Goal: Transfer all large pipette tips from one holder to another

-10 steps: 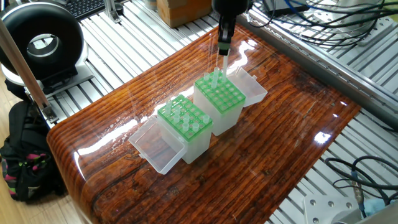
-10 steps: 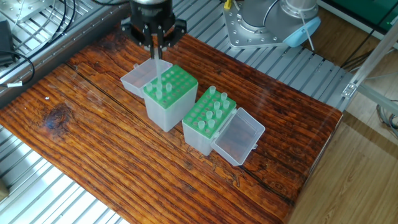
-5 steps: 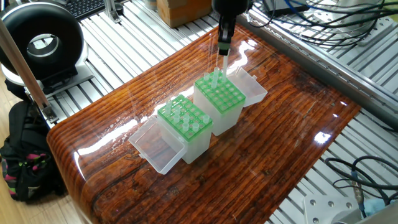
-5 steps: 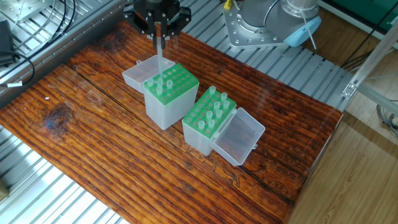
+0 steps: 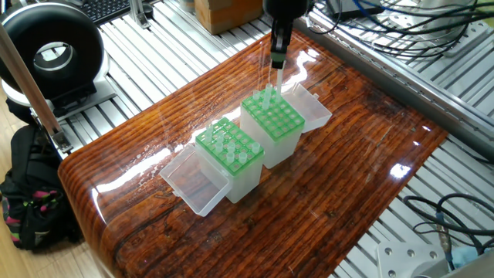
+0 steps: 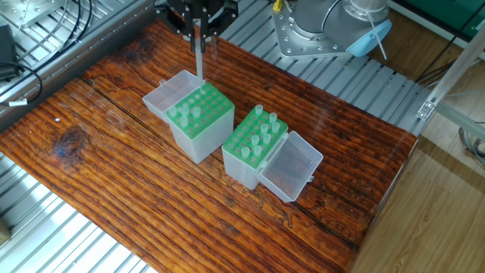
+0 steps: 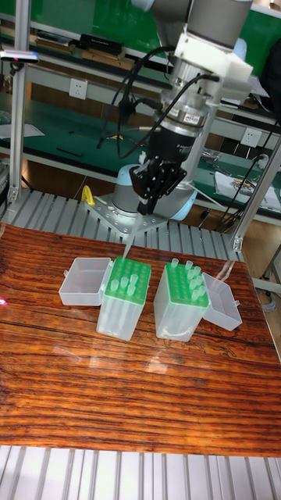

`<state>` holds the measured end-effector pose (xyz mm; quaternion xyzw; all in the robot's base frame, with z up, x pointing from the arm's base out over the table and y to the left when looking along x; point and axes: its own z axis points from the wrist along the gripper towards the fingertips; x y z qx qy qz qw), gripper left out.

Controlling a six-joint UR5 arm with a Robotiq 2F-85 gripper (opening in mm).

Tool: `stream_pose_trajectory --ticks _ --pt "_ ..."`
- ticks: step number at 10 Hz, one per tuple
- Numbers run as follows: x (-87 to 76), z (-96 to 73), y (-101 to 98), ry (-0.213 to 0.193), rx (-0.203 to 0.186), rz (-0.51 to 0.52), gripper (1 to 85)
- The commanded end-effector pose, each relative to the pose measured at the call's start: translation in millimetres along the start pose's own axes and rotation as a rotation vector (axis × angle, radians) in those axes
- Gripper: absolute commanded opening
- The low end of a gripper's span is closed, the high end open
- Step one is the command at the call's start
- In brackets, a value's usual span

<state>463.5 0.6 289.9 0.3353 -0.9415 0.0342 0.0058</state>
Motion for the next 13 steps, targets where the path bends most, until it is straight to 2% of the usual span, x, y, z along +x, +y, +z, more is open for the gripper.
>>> stream_pose_trajectory --ticks 1,3,4,6,8,10,12,13 --pt "1.4 -7.8 8.8 -0.003 -0.015 0.004 9.0" --pt "-0.4 -21.5 30.1 -0.018 -0.052 0.041 9.3" --pt "-6.7 -30.9 42.3 -0.045 -0.062 0.098 9.3" --pt "-20.7 -39.4 53.9 -0.097 -0.052 0.177 9.0" --pt "-34.1 -36.7 66.7 -0.119 -0.081 0.215 9.0" --pt "-47.6 -29.5 72.5 -0.131 -0.078 0.239 9.0" --pt "-56.9 -15.9 78.3 -0.13 -0.071 0.268 6.7" --pt "-63.0 -9.2 80.6 -0.144 -0.068 0.278 5.7"
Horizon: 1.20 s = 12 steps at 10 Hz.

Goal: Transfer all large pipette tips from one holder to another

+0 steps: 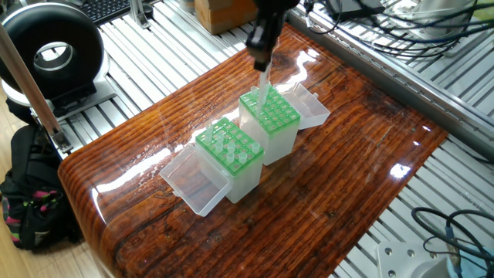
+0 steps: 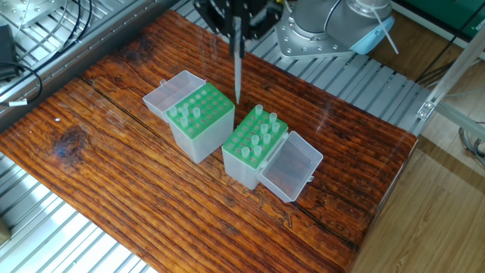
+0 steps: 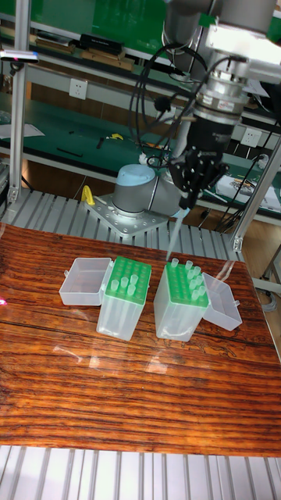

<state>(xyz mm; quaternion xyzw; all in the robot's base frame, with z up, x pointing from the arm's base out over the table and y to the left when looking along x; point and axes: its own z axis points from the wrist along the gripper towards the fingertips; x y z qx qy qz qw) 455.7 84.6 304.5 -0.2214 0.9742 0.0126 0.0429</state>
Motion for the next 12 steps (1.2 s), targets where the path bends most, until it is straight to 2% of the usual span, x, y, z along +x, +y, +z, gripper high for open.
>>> stream_pose_trajectory --ticks 1,3,7,9,12 --pt "-13.8 15.5 21.5 -0.033 -0.021 0.05 5.7" --pt "-13.0 12.7 26.2 -0.032 -0.024 0.054 6.0" --pt "-16.8 17.2 33.2 -0.037 -0.04 0.08 6.0" --pt "-17.3 24.8 36.0 -0.037 -0.032 0.092 6.0" --pt "-13.8 26.5 33.6 -0.021 -0.019 0.086 6.0"
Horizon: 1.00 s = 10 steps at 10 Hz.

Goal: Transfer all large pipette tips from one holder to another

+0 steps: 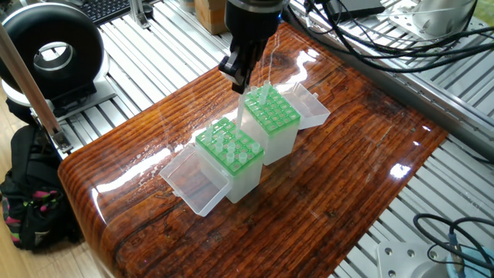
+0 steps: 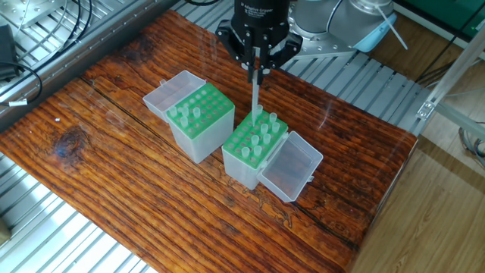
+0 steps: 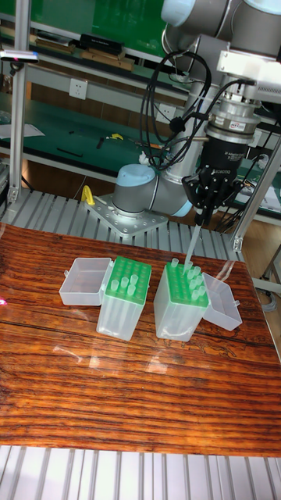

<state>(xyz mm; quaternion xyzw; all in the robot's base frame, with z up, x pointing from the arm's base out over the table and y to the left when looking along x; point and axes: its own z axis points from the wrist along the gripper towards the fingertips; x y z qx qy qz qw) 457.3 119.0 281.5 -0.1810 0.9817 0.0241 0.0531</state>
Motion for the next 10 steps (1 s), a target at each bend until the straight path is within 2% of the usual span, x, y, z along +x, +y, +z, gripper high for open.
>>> stream_pose_trajectory --ticks 1,5,10 --pt "3.3 2.6 2.6 0.015 -0.002 0.001 6.0" --pt "7.8 2.6 7.2 0.032 -0.018 -0.001 6.0" --pt "10.5 2.9 9.2 0.039 -0.021 -0.003 5.7"
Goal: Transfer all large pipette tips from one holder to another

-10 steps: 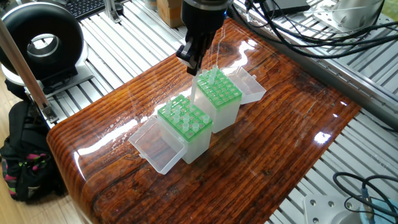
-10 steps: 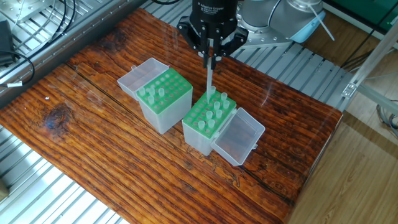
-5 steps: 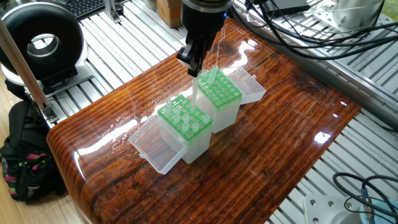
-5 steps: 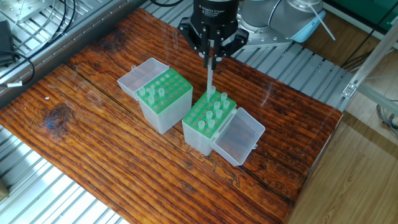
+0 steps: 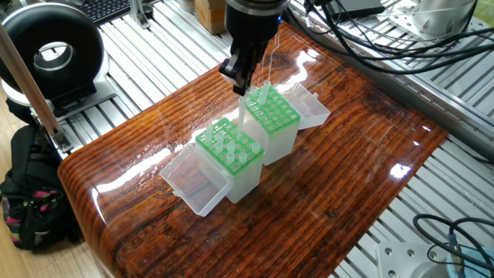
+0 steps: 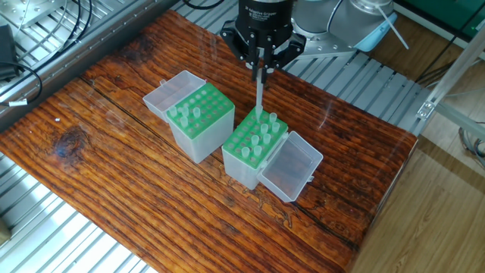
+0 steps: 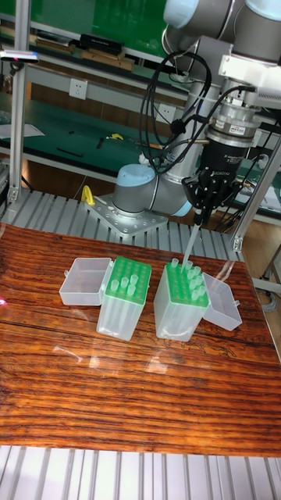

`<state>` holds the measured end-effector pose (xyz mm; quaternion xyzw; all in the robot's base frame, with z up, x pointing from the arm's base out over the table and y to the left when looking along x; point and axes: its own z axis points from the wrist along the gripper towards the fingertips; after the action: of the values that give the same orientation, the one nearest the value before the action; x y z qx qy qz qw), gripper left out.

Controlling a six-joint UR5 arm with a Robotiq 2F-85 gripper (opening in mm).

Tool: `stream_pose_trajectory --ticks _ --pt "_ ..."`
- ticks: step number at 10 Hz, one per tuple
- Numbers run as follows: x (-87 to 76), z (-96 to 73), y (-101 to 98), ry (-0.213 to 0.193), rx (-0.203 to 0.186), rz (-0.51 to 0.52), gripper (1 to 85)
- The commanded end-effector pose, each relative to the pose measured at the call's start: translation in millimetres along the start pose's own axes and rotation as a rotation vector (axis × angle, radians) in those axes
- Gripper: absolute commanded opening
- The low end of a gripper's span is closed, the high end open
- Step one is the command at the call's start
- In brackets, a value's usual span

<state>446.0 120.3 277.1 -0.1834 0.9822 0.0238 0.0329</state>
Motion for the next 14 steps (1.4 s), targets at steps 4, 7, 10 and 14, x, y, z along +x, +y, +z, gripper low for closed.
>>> stream_pose_trajectory --ticks 4,7,10,14 --pt "-2.6 4.5 6.5 -0.007 -0.012 0.005 5.7" --pt "-1.0 3.4 5.6 -0.003 -0.01 0.004 5.7" --pt "0.0 1.6 5.2 -0.002 -0.012 0.001 5.7" --pt "-2.8 1.2 8.5 -0.014 -0.022 0.006 5.7"
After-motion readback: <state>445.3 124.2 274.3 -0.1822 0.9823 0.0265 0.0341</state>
